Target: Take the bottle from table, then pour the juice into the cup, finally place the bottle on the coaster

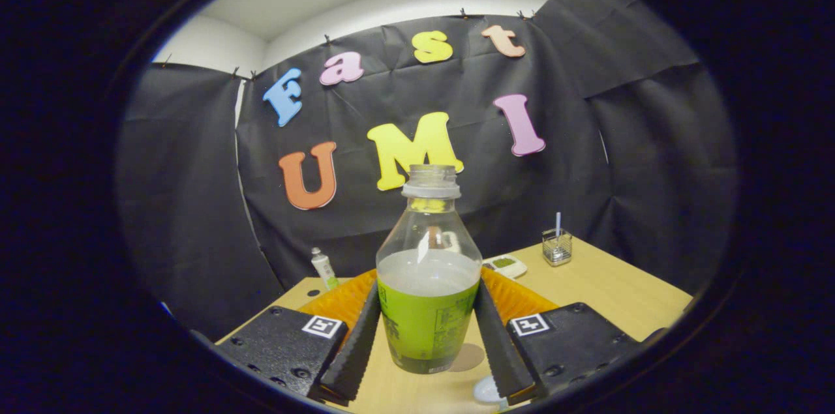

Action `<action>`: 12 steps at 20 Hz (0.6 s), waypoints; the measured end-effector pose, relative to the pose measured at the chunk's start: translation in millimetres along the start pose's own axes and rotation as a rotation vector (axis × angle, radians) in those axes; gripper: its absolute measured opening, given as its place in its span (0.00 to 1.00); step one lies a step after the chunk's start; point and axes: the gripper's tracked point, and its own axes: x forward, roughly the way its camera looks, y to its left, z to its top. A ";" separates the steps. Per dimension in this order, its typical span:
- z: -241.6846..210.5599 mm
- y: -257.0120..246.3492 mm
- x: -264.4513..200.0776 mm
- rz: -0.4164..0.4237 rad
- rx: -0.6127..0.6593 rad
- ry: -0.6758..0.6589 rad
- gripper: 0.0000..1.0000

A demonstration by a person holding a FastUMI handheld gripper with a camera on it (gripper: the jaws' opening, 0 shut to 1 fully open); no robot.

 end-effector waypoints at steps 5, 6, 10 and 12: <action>-33.7 -23.8 29.8 -0.090 -0.029 0.013 0.80; -40.1 -23.2 39.0 -0.095 -0.033 0.016 0.80; -66.1 -26.2 76.8 -0.136 -0.091 0.030 0.81; -79.3 -26.0 89.3 -0.155 -0.131 0.039 0.81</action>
